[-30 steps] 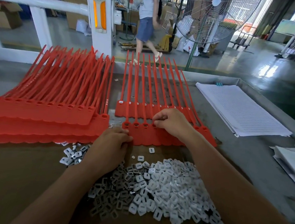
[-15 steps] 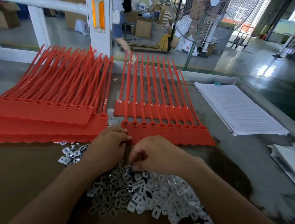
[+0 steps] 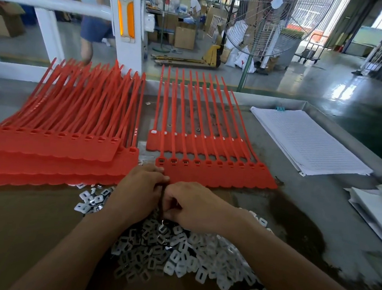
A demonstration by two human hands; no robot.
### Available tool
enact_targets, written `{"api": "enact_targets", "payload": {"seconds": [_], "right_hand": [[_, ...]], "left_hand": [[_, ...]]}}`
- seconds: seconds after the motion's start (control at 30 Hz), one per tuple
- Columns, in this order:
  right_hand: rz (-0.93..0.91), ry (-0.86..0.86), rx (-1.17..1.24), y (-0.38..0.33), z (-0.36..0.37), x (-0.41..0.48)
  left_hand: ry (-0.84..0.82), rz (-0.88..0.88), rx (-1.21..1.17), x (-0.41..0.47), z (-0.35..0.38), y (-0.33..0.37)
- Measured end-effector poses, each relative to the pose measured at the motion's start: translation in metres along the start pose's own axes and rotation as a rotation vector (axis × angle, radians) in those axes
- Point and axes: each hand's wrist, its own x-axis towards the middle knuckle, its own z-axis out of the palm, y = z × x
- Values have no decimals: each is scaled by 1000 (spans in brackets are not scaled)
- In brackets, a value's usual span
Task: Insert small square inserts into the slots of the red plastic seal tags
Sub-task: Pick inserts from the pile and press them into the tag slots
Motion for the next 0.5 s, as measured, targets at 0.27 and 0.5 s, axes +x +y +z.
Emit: {"api": "enact_targets", "payload": {"seconds": [0.27,0.5], "right_hand": [[39,195,153,14,-13,-4],[181,401,275,45,-33,-3]], "left_hand": [[0,-10,15,0,0,1],[26,-20,-2,1,0,3]]}}
